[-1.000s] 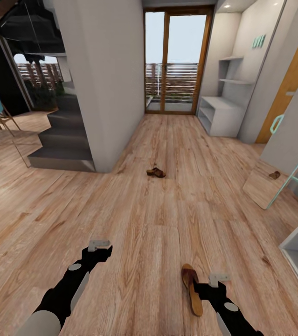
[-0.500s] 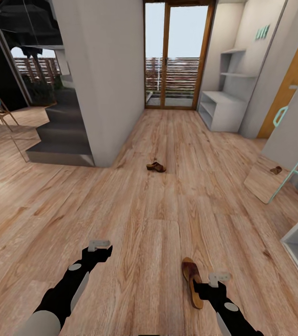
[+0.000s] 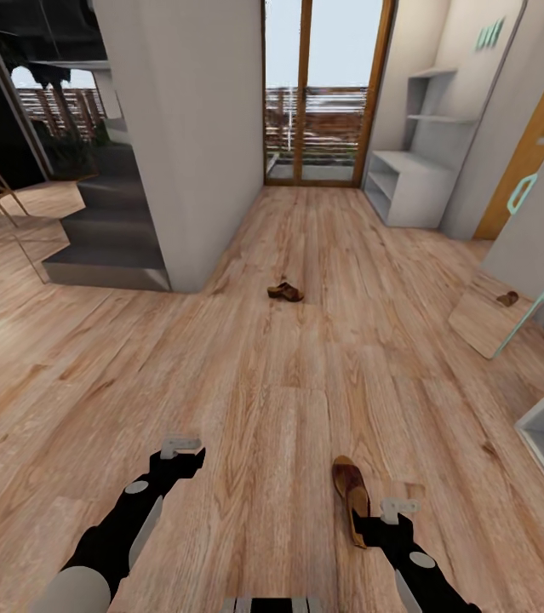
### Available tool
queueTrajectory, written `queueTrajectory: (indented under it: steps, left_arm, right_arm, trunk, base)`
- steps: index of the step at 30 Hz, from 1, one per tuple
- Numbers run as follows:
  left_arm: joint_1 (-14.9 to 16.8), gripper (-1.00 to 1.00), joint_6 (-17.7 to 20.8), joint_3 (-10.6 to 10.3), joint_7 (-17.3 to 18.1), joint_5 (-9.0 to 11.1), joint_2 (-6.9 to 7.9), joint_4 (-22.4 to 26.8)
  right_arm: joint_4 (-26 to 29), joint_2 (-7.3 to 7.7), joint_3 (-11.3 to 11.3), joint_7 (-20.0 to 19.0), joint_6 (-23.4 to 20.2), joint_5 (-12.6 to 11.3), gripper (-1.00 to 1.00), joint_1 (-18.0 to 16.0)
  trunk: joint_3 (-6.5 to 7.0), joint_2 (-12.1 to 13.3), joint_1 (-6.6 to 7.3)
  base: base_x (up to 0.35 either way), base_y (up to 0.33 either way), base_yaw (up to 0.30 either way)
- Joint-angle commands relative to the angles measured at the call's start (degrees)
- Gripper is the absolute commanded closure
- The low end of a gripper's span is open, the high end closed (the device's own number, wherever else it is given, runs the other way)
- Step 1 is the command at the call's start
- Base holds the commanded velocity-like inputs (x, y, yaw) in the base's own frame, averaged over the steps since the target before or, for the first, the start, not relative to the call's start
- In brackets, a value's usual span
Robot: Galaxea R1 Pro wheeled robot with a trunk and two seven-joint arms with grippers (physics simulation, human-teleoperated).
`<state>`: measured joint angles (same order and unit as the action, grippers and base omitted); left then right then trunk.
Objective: Pick up the two gym shoes and the two sandals from the corridor floor and place them onto the hallstand (shoe rack) in the corridor, making sure they are on the rack and not on the floor. Arrange them so the two gym shoes are next to each other and the two sandals are next to each other.
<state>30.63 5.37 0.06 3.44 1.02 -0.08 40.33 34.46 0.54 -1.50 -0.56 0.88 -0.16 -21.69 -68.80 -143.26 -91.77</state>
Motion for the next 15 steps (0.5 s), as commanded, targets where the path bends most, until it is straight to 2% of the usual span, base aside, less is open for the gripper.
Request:
queueTrajectory:
  steps: [1, 15]
  left_arm:
    - [0.0, -1.00, 0.3, 0.0, 0.2, 0.1, 0.00, 0.1]
    - [0.0, -1.00, 0.3, 0.0, 0.2, 0.1, 0.00, 0.1]
  right_arm:
    - [0.0, -0.01, -0.1, -0.1, 0.1, 0.0, -1.00, 0.0]
    - [-0.3, 0.05, -0.1, 0.0, 0.1, 0.0, -1.00, 0.0]
  trunk:
    - [-0.37, 0.0, -0.01]
    - [-4.77, -0.2, -0.37]
  base:
    - [0.000, 0.000, 0.000]
    - [0.000, 0.000, 0.000]
